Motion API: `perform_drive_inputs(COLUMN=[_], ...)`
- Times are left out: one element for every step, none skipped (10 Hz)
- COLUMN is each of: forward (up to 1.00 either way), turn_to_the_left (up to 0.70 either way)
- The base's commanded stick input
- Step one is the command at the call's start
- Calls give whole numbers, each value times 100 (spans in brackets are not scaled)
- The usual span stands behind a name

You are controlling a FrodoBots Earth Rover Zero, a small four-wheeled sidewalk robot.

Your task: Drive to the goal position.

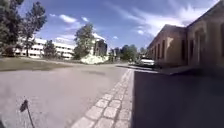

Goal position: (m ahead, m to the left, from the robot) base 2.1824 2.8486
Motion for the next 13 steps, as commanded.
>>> perform_drive_inputs(forward=[100, 100, 100, 100, 100, 68, 14, -17, -17, -17, -17, -17, -17], turn_to_the_left=[0, 0, 0, 0, 0, 0, 0, 1, 1, 1, 1, 1, 1])
